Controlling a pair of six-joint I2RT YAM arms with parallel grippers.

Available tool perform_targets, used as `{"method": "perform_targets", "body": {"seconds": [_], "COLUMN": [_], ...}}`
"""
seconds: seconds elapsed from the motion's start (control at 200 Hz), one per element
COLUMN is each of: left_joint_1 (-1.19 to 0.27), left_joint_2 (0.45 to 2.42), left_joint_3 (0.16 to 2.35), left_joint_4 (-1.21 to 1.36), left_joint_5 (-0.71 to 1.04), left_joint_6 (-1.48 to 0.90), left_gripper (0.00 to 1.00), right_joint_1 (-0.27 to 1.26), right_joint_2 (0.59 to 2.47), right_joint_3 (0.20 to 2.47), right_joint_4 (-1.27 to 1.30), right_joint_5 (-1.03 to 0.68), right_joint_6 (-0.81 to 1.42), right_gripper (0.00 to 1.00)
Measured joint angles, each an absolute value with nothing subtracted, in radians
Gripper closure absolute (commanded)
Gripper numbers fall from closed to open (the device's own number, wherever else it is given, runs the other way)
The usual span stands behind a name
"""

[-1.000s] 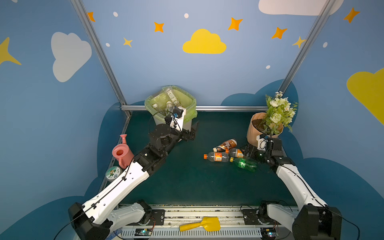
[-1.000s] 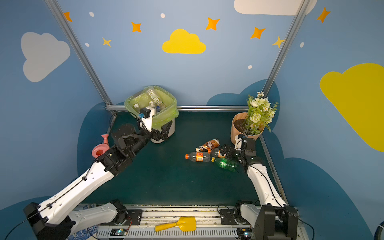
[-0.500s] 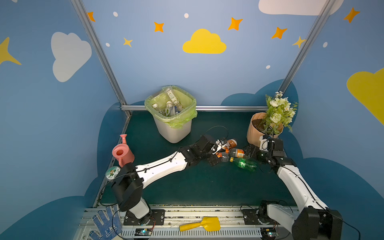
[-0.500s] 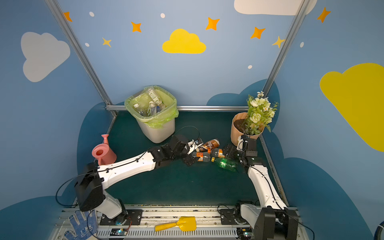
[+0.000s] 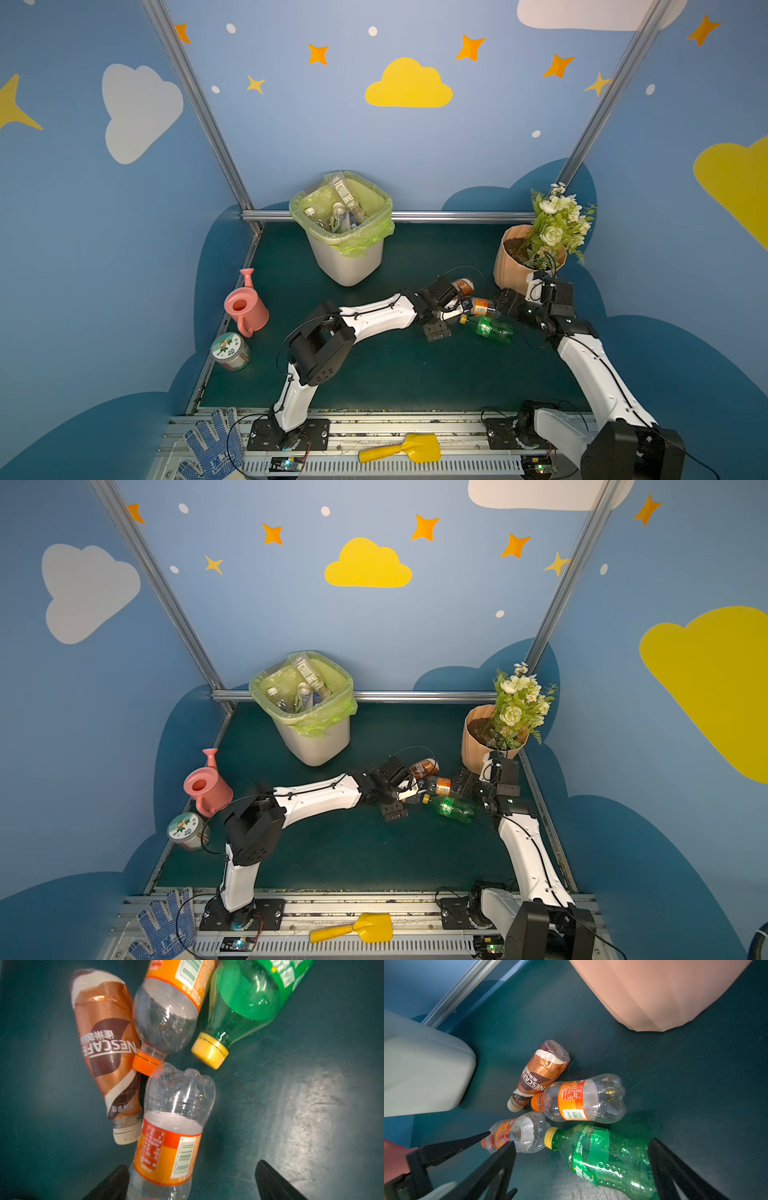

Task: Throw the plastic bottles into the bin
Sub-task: 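Lower the left gripper onto the orange-label bottle and close it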

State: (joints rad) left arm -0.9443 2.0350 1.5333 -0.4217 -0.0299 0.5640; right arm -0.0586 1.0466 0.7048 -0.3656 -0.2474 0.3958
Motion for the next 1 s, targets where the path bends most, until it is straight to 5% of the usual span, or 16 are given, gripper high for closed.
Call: {"method": "perform_targets", "body": {"seconds": [0.295, 1.001], "left_joint_1": [-0.941, -0.938], "left_joint_2": [2.112, 2.166], "left_joint_3": [1.587, 1.618], "left_joint_4": [-0.416, -0.487], "left_joint_5": [-0.048, 0.033], "left_joint_6": [0.605, 0.617], "left_gripper": [0.09, 0.33], "right_joint_1": [-0.071, -0.089], "right_joint_2": [1.047, 1.048], "right_joint_3": [0.705, 0.701], "right_joint_4": [-0.366, -0.365], "right_joint_5": [-0.255, -0.275], "right_joint_6": [0.395, 0.386], "right_gripper": [0.03, 0.03]}}
